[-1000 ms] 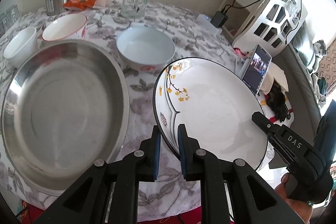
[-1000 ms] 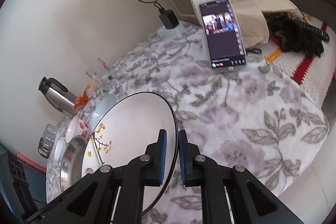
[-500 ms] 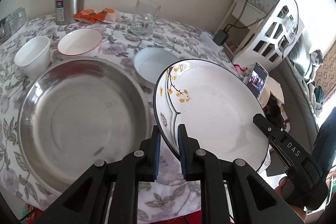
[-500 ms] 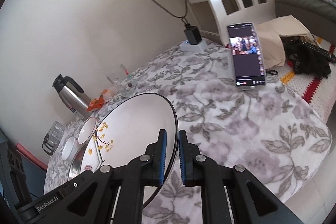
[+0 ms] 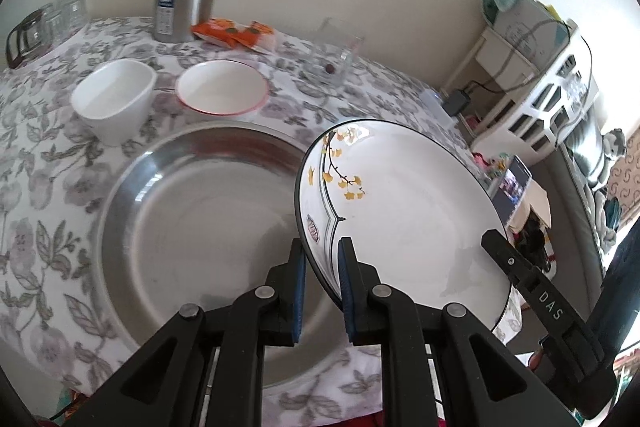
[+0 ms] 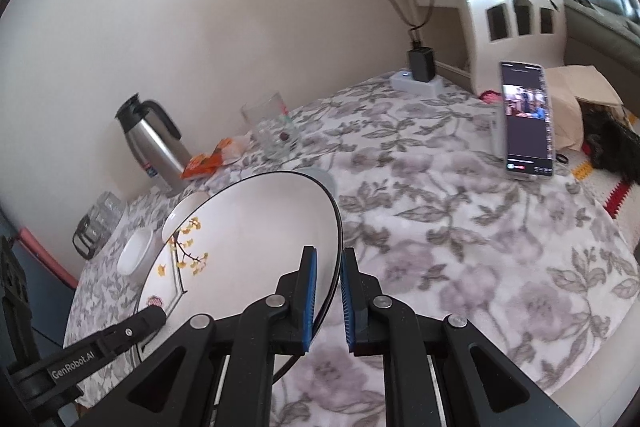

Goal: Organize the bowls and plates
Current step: 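Lower the ginkgo plate into the steel tray with both tools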

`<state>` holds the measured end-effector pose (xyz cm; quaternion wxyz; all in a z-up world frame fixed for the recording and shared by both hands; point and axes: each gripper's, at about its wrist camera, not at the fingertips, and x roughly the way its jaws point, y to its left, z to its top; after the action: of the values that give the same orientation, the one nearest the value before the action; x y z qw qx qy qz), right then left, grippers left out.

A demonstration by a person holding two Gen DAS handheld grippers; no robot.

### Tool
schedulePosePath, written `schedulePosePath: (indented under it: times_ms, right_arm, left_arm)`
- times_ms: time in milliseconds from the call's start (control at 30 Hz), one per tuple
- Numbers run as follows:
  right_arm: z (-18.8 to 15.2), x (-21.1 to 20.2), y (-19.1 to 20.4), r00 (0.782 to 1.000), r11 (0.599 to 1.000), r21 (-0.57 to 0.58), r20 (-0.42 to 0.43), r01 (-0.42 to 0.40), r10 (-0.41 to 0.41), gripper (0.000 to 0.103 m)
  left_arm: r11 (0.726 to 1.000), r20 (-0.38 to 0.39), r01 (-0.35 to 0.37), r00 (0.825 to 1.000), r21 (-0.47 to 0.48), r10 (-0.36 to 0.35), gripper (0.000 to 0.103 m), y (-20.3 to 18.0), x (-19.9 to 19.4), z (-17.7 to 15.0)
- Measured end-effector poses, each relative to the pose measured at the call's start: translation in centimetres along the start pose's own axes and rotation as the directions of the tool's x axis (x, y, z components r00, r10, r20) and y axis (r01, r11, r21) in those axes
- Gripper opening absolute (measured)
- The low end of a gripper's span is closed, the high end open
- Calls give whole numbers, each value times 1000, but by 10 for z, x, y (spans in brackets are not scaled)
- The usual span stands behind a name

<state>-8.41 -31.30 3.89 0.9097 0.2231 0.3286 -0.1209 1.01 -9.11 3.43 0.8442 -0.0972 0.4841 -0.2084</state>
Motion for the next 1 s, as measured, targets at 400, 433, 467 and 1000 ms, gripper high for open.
schedulePosePath:
  times_ms: [400, 433, 467, 1000]
  right_arm:
    - [-18, 27, 46, 996, 998, -56, -83, -15, 10, 13]
    - [-20, 30, 50, 996, 998, -60, -93, -17, 12, 13]
    - [-22, 32, 52, 995, 998, -64, -99, -20, 13, 13]
    - [-43, 59, 86, 981, 994, -107, -192, -29, 8, 14]
  left_arm:
    - [997, -8, -26, 1000, -77, 26, 16, 53, -9, 8]
    - [996, -10, -27, 1000, -83, 27, 16, 57, -10, 8]
    - [996, -13, -27, 1000, -91, 26, 16, 62, -10, 9]
    - [980, -74, -68, 996, -189, 55, 16, 110, -6, 7]
